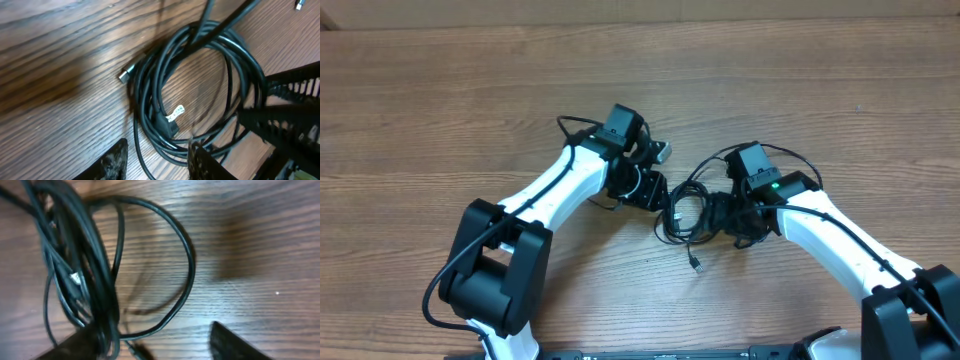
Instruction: Untangle cables
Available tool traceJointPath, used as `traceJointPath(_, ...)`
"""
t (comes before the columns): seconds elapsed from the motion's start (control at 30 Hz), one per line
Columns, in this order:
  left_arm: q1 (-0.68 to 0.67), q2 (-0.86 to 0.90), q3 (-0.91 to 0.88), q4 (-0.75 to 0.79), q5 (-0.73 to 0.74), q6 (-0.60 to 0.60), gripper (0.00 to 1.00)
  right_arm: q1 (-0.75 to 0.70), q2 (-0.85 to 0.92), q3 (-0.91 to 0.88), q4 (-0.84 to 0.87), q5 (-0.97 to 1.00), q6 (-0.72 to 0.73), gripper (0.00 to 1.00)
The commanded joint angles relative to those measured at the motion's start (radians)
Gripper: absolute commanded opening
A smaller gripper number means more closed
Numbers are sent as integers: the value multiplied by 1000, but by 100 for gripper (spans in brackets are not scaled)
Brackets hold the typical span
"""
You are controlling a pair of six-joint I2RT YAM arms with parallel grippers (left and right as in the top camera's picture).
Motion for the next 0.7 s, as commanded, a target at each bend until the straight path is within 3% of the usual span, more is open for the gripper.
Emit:
traceJointPath(0.0,-22,8,-32,31,-17,-50,39,5,19,-21,14,33,12,61)
traceJointPath(0.4,-72,8,-47,188,-74,-164,26,5,19,-56,60,33,12,59)
traceJointPath(0.67,-121,8,-47,175,-153,-191,19,5,19,-56,60,33,12,59)
